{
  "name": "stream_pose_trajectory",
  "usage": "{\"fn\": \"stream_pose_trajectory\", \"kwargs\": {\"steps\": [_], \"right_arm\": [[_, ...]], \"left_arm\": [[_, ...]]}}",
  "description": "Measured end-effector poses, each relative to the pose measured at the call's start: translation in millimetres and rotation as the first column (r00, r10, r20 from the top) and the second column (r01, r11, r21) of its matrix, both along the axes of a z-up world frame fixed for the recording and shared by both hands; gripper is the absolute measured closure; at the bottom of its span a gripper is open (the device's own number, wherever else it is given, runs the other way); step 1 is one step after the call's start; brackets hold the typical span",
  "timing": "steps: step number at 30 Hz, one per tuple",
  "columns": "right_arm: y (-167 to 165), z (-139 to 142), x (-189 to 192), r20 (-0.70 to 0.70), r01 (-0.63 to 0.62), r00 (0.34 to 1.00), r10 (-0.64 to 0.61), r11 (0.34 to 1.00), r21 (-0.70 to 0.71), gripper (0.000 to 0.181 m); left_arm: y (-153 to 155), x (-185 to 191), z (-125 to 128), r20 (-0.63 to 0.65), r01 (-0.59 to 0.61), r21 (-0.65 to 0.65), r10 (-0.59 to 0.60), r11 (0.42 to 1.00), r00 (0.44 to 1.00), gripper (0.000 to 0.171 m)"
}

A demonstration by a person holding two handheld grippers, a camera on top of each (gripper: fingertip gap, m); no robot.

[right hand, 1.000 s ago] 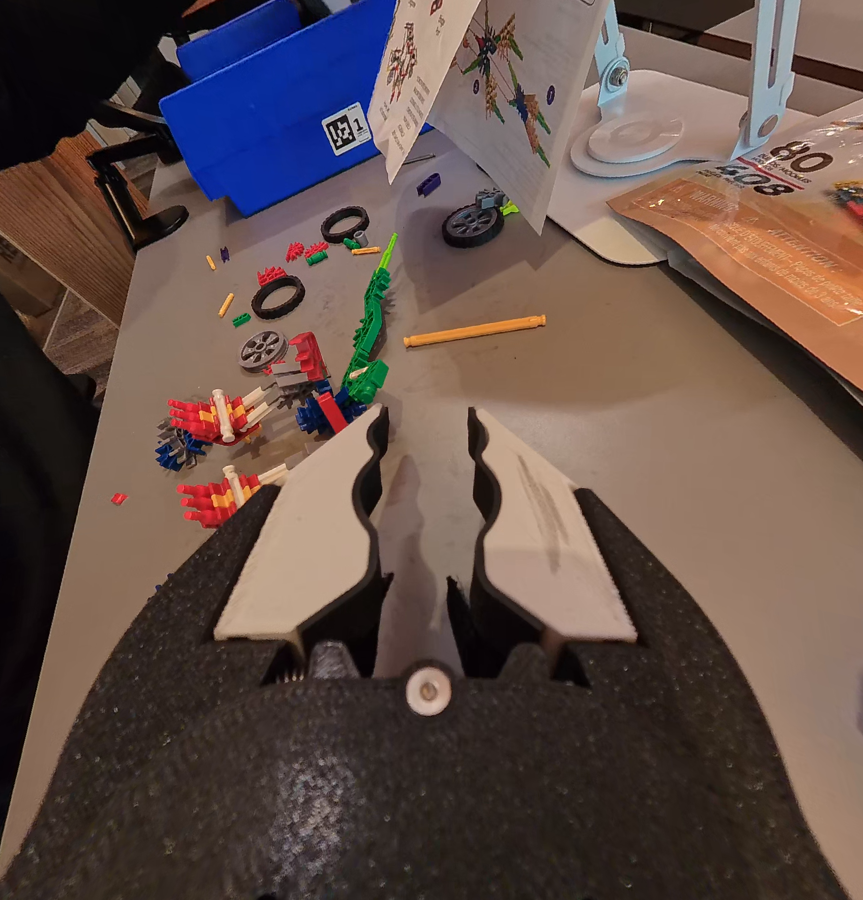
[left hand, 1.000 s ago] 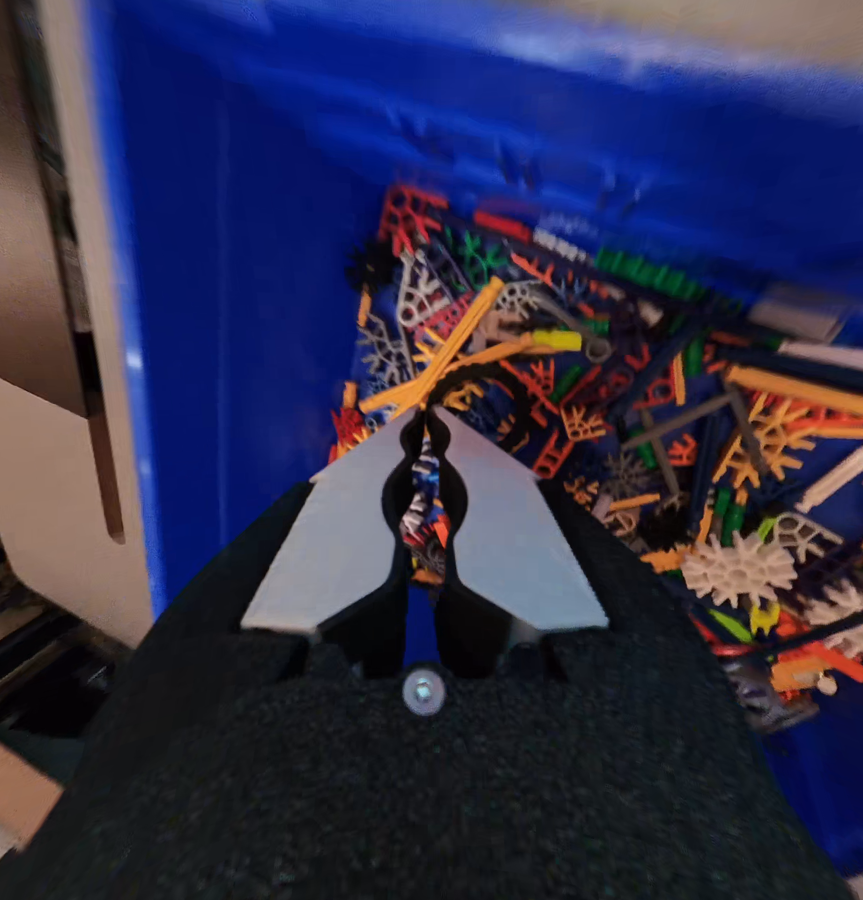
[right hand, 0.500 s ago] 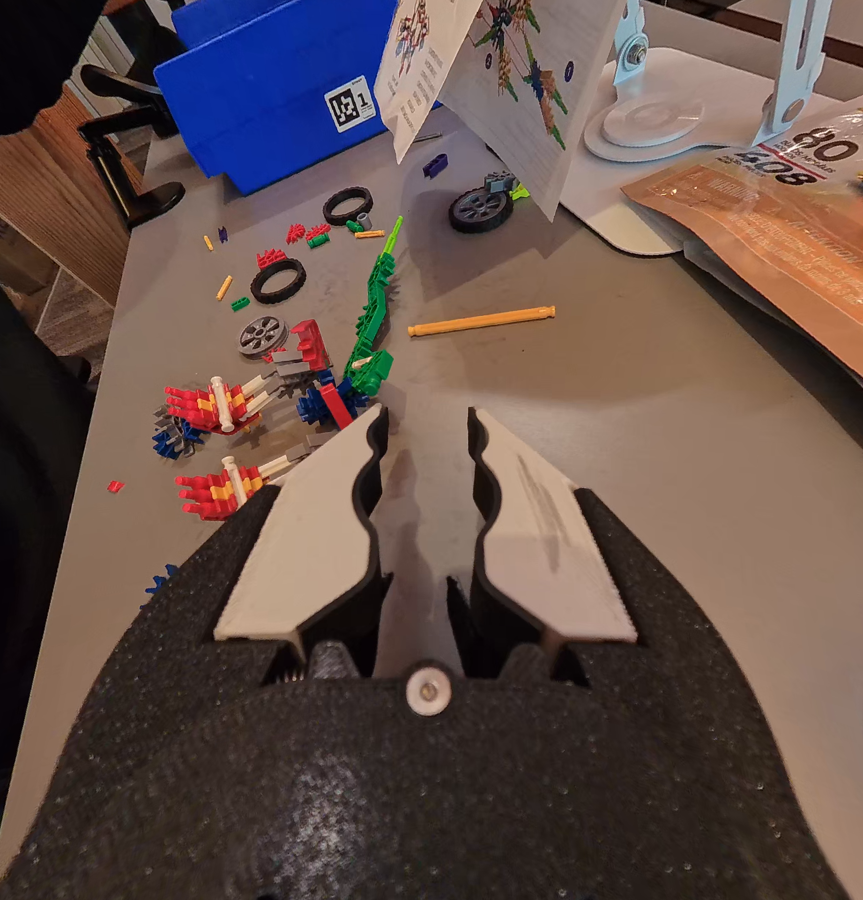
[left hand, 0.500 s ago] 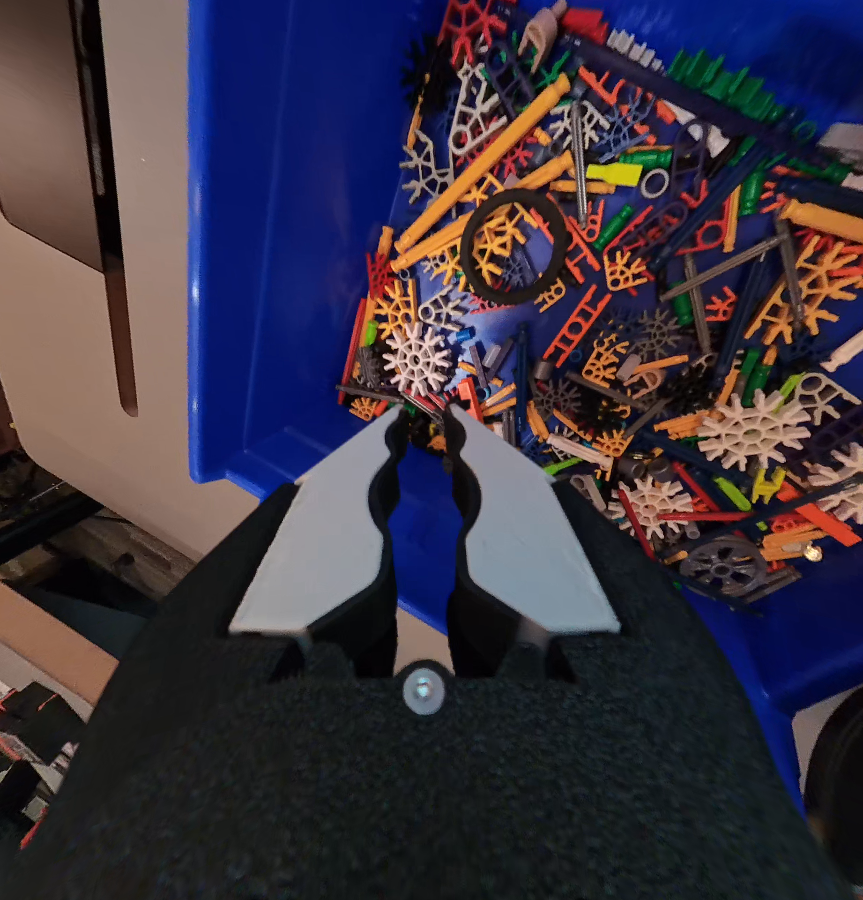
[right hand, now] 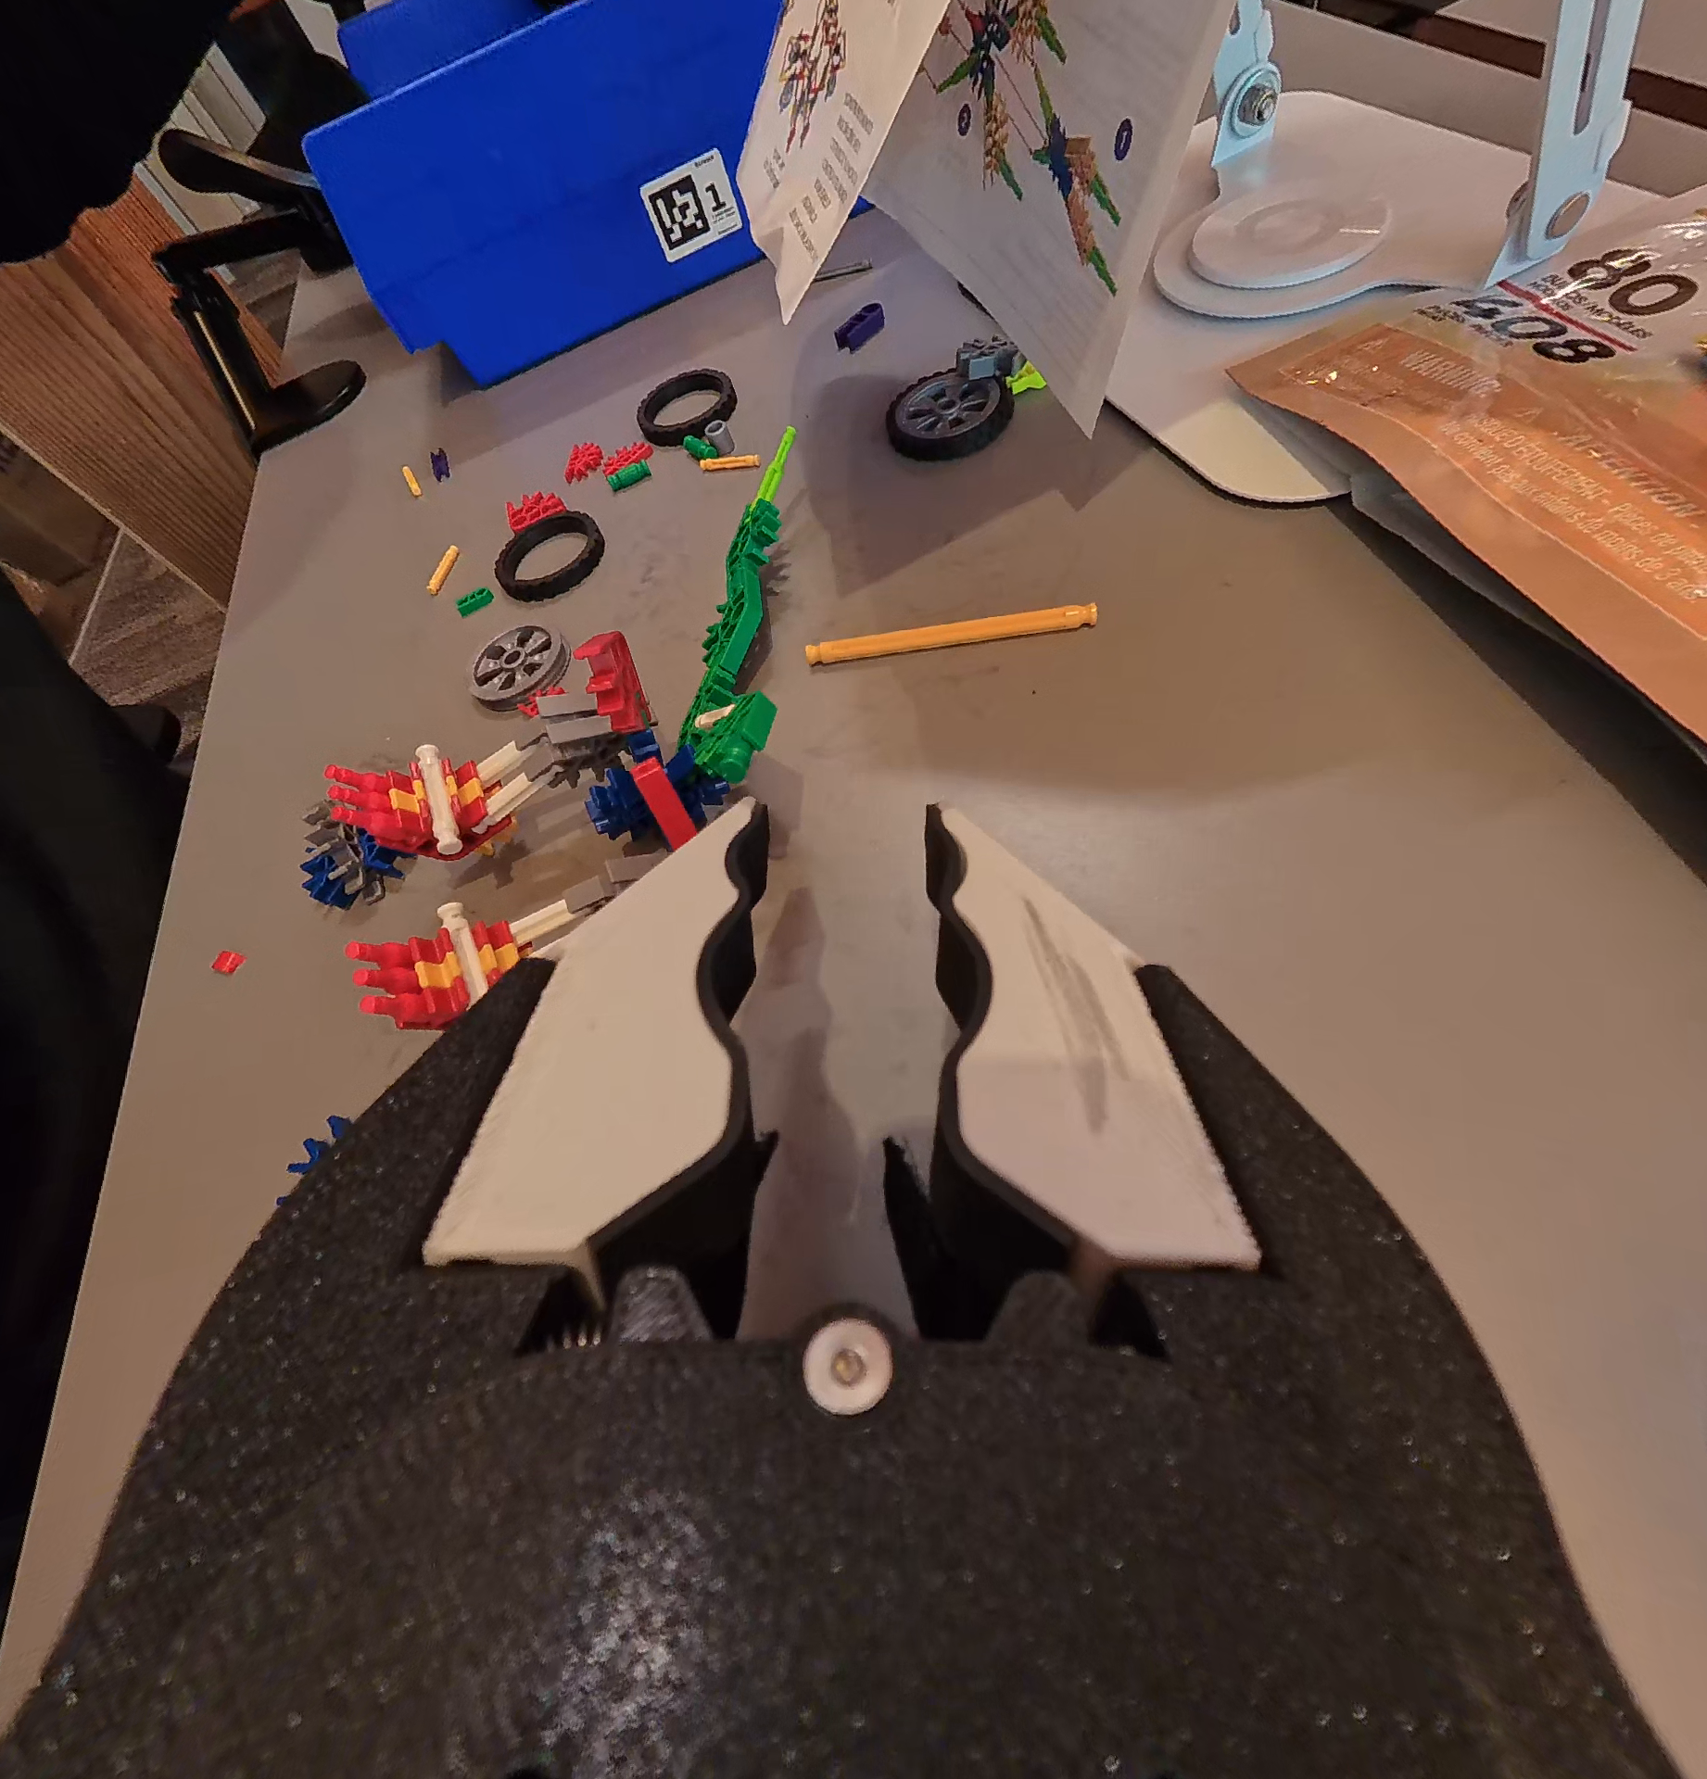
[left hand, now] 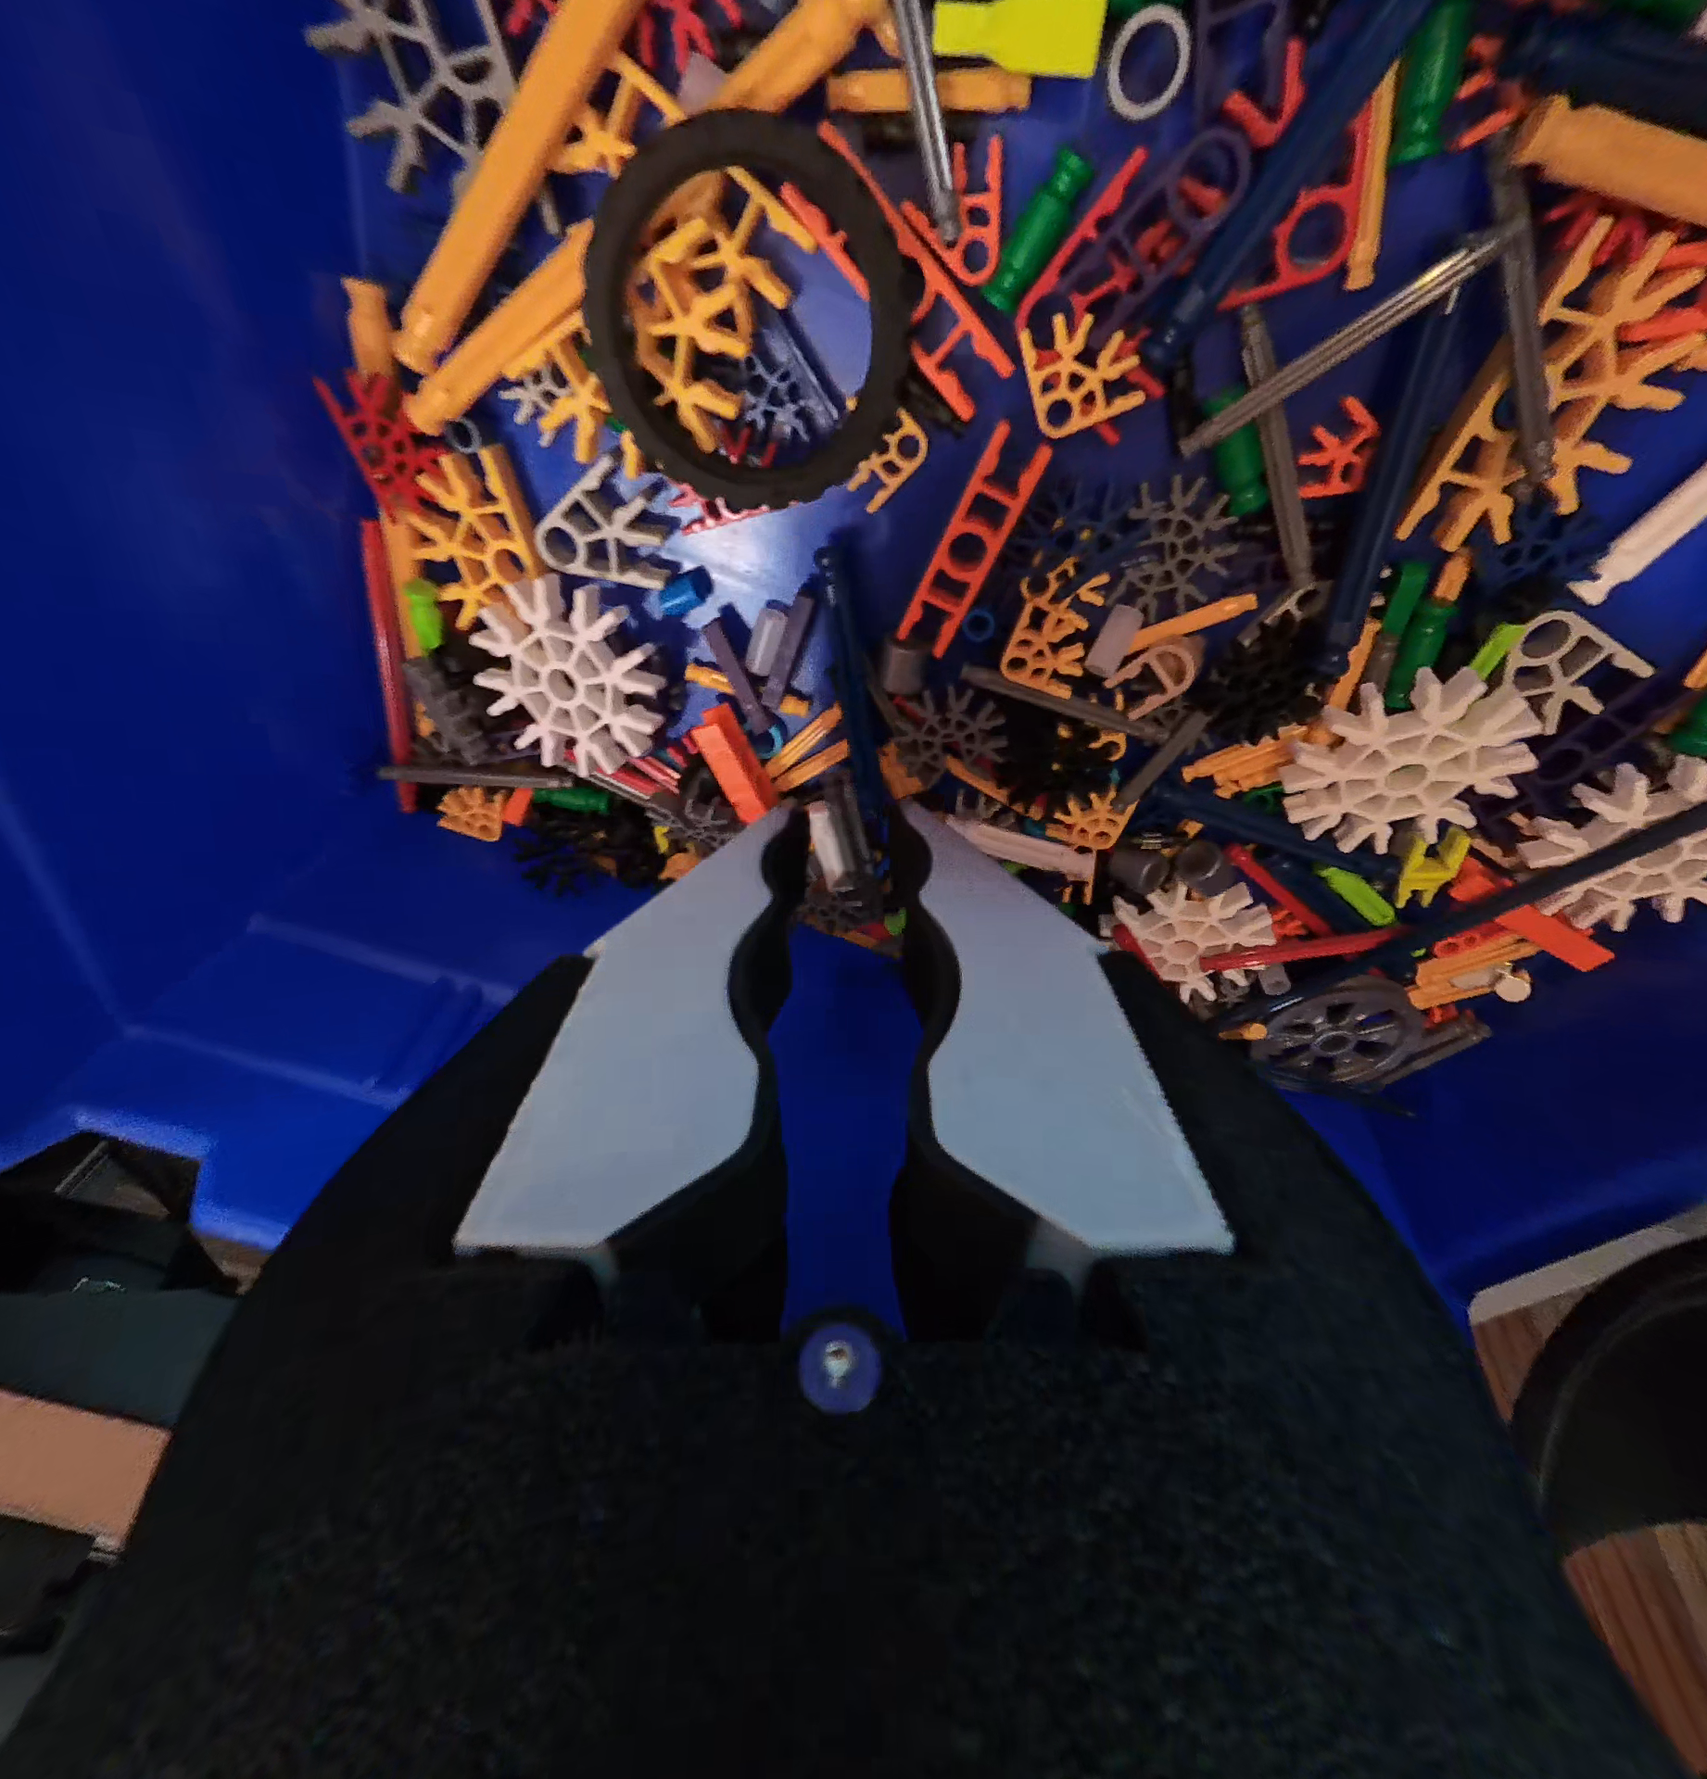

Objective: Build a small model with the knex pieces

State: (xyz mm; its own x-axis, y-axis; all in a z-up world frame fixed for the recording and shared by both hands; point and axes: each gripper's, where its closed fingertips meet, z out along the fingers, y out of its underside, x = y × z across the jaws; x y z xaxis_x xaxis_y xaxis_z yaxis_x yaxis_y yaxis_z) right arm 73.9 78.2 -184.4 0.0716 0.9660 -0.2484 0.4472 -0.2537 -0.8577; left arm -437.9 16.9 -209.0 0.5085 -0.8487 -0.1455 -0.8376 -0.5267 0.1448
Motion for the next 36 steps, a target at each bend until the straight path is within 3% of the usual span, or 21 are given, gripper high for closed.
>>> {"fn": "stream_pose_trajectory", "kwargs": {"steps": [7, 22, 36], "right_arm": [[0, -1, 0, 0.005, -0.001, 1.0, 0.001, 1.0, -0.001, 0.149], [0, -1, 1, 0.008, 0.001, 1.0, -0.001, 1.0, -0.007, 0.149], [-1, -2, 1, 0.011, -0.003, 1.0, 0.003, 1.0, -0.009, 0.149]], "left_arm": [[2, -3, -13, -0.061, 0.032, -0.043, -0.034, 0.999, 0.998, 0.165], [38, -9, 22, -0.04, 0.026, 0.172, -0.019, 0.985, 0.999, 0.166], [28, 2, 19, 0.01, 0.032, 0.148, -0.034, 0.988, 0.999, 0.166]]}}
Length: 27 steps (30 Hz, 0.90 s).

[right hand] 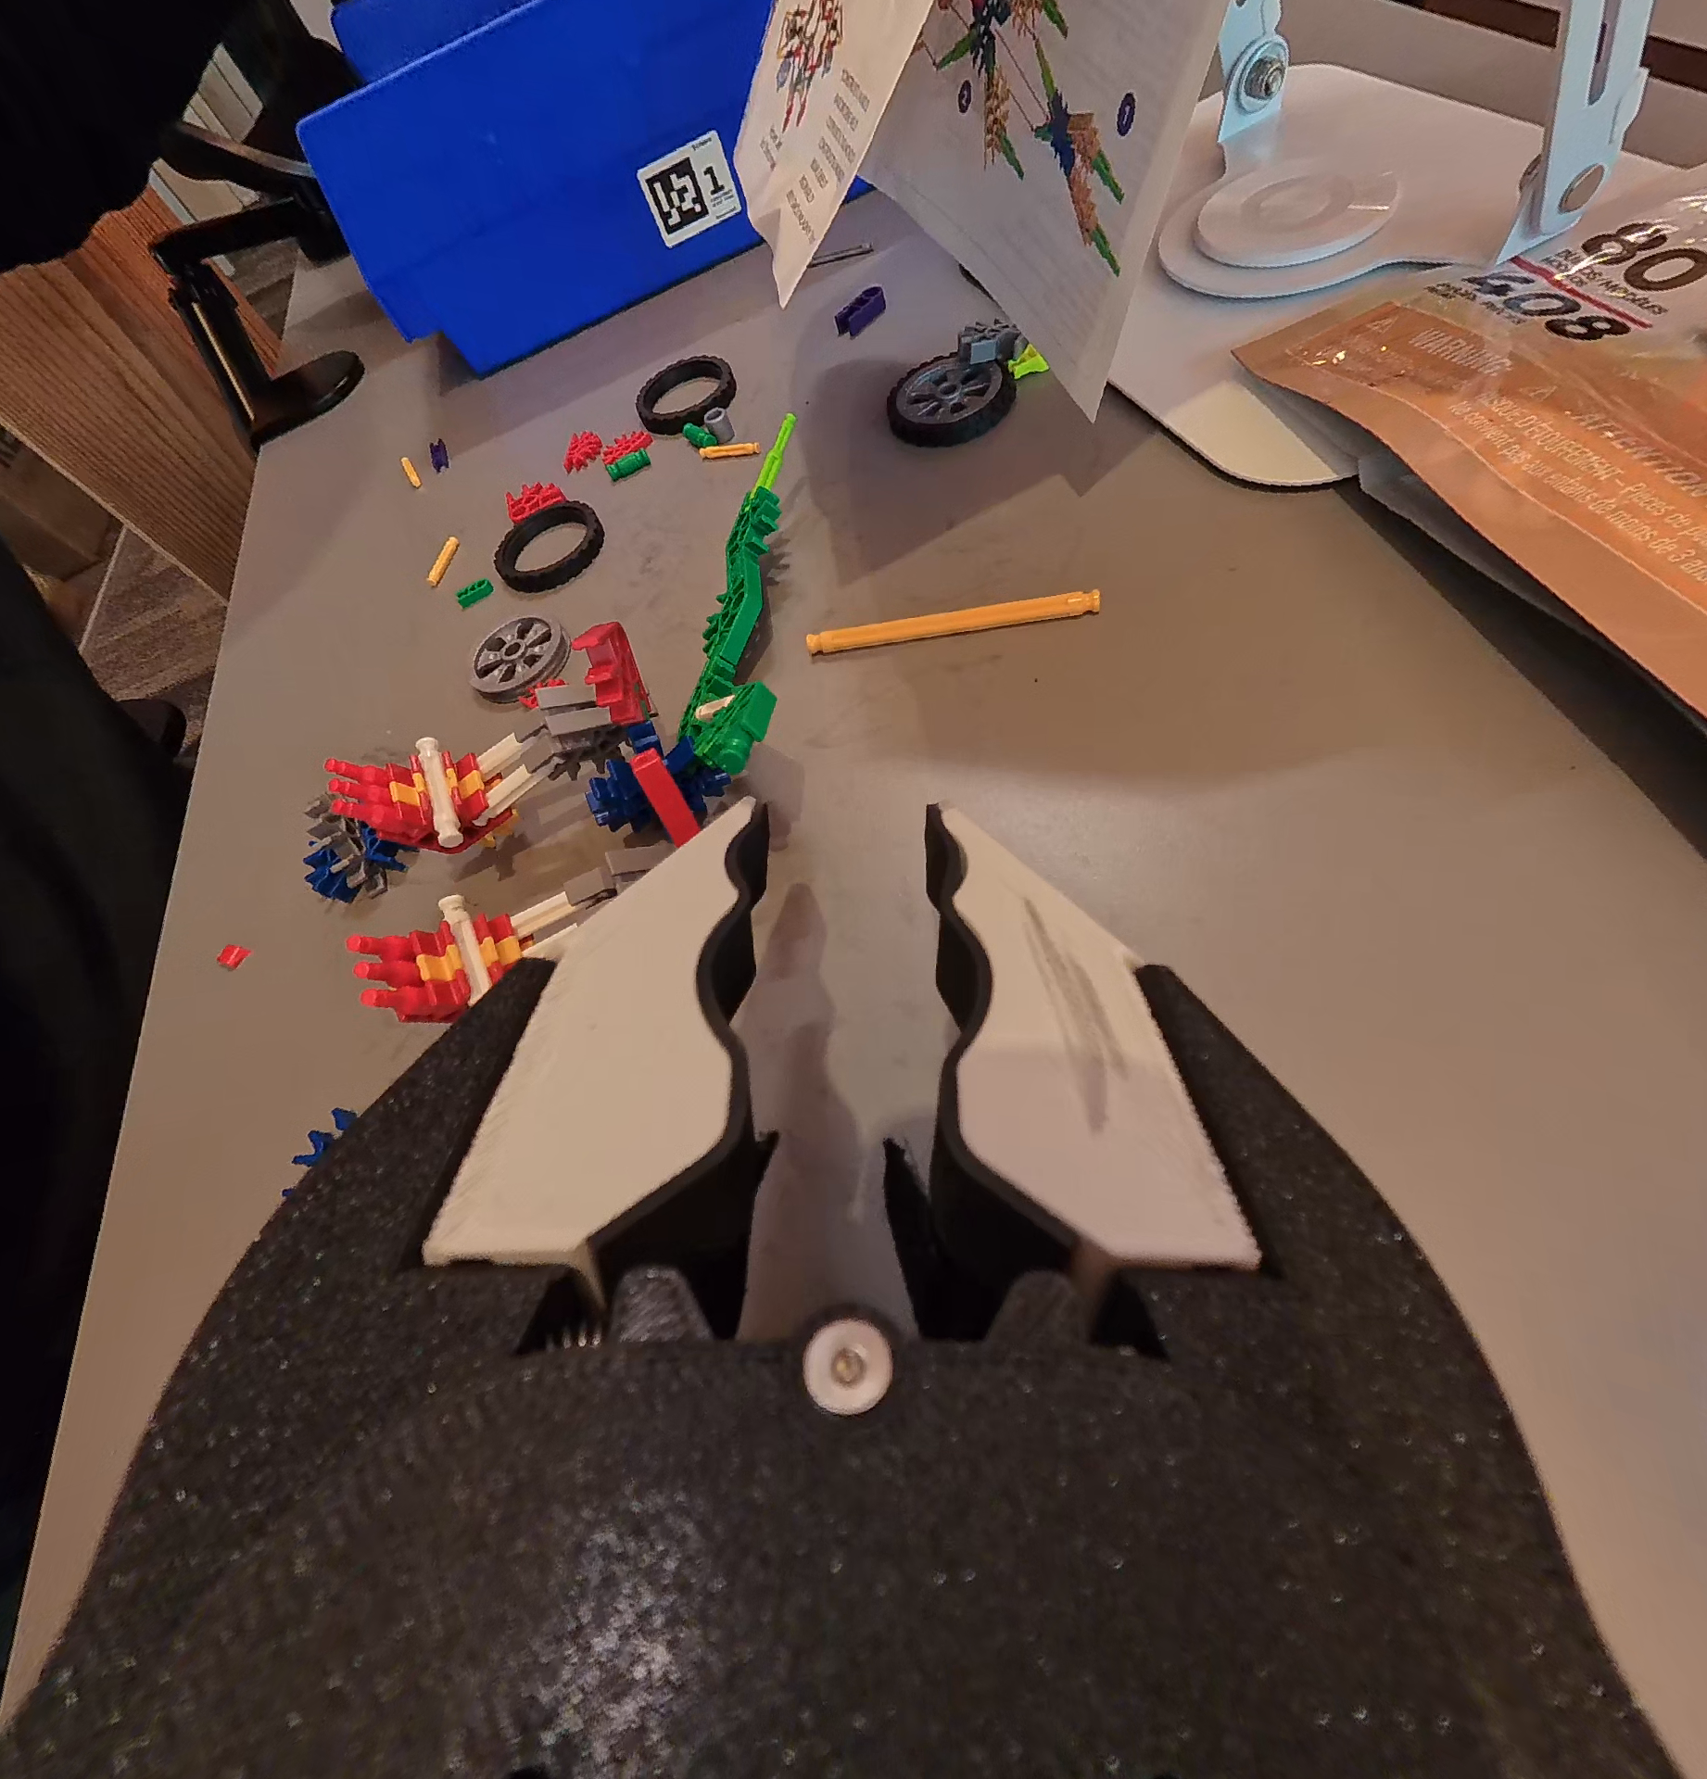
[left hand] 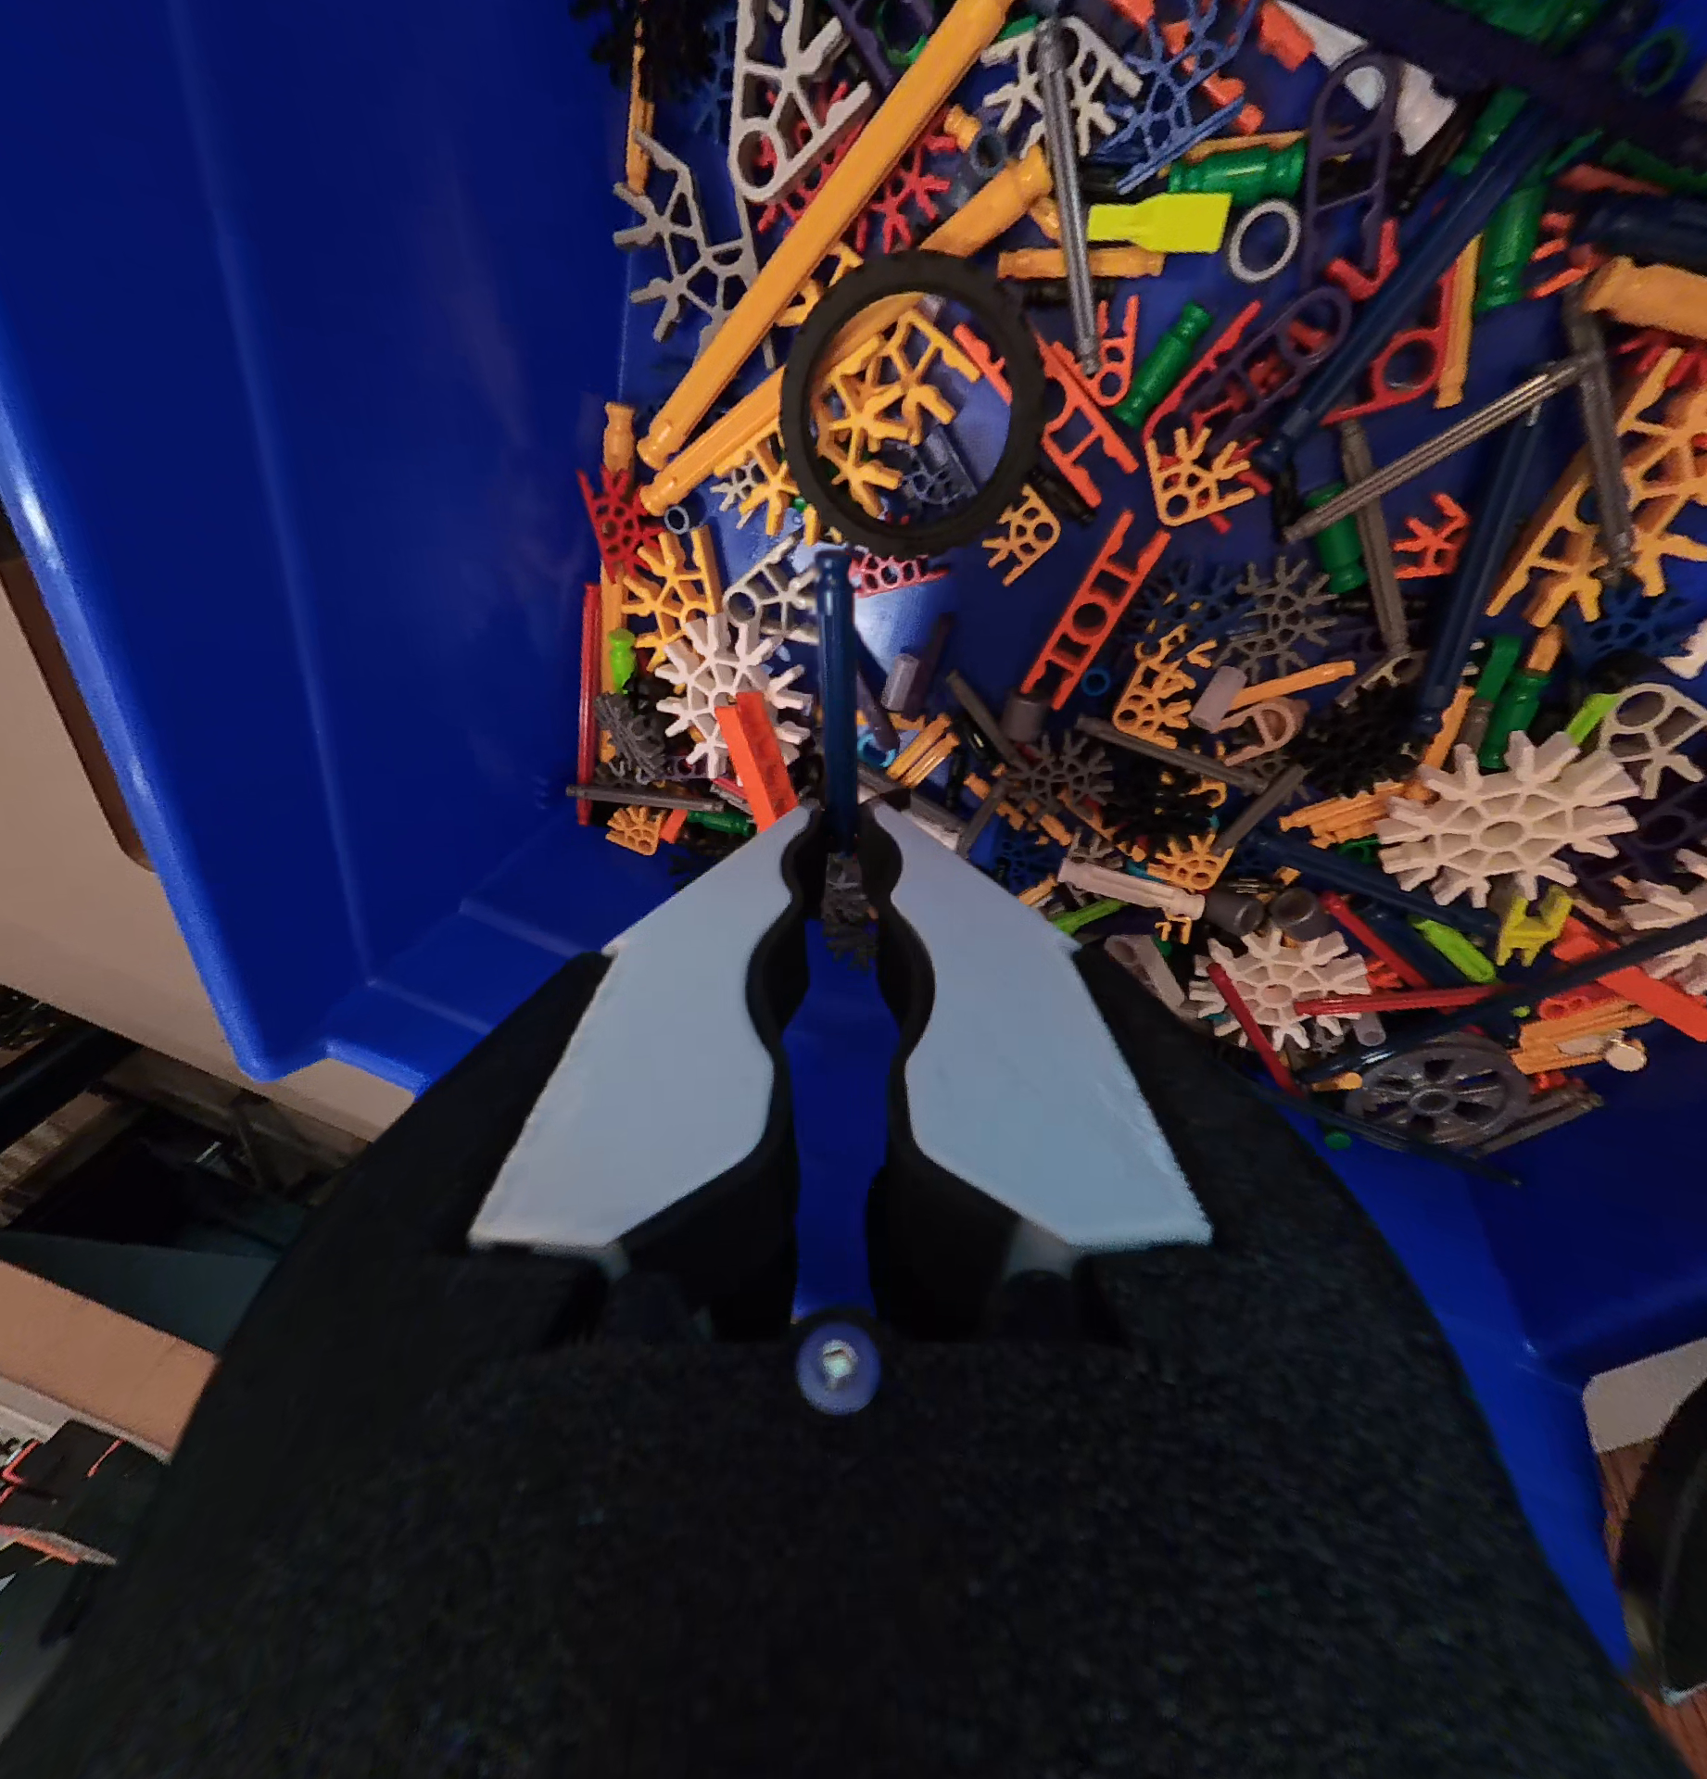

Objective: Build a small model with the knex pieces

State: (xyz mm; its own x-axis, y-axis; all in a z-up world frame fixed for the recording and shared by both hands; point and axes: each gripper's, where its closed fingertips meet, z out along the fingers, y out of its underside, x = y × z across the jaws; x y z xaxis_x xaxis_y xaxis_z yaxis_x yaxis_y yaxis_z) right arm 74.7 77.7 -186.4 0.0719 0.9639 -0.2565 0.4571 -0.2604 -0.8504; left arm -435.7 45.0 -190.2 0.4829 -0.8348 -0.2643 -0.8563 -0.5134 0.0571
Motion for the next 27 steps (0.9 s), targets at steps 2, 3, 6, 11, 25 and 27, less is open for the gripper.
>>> {"fn": "stream_pose_trajectory", "kwargs": {"steps": [2, 3, 6, 11, 25, 27], "right_arm": [[0, 0, 0, 0.002, 0.0, 1.0, 0.0, 1.0, 0.003, 0.149], [0, 0, 0, 0.002, 0.0, 1.0, 0.0, 1.0, 0.003, 0.149], [0, 0, 0, 0.002, 0.0, 1.0, 0.0, 1.0, 0.001, 0.149], [0, -1, 0, 0.004, 0.0, 1.0, 0.0, 1.0, -0.001, 0.149], [3, 2, 2, -0.014, 0.018, 1.0, -0.018, 1.0, -0.016, 0.149], [4, 2, 2, -0.015, 0.021, 1.0, -0.021, 1.0, -0.02, 0.149]], "left_arm": [[-3, 2, -1, 0.008, 0.003, -0.015, -0.002, 1.0, 1.0, 0.166], [-5, 3, -2, 0.016, 0.004, -0.023, -0.004, 1.0, 1.0, 0.165], [-9, 8, -4, 0.033, 0.013, -0.033, -0.012, 0.999, 0.999, 0.159], [-19, 20, -5, 0.077, 0.04, -0.055, -0.035, 0.998, 0.996, 0.151], [-105, 117, -18, 0.368, 0.307, -0.26, -0.2, 0.916, 0.908, 0.129], [-107, 118, -25, 0.343, 0.308, -0.256, -0.212, 0.916, 0.915, 0.124]]}}
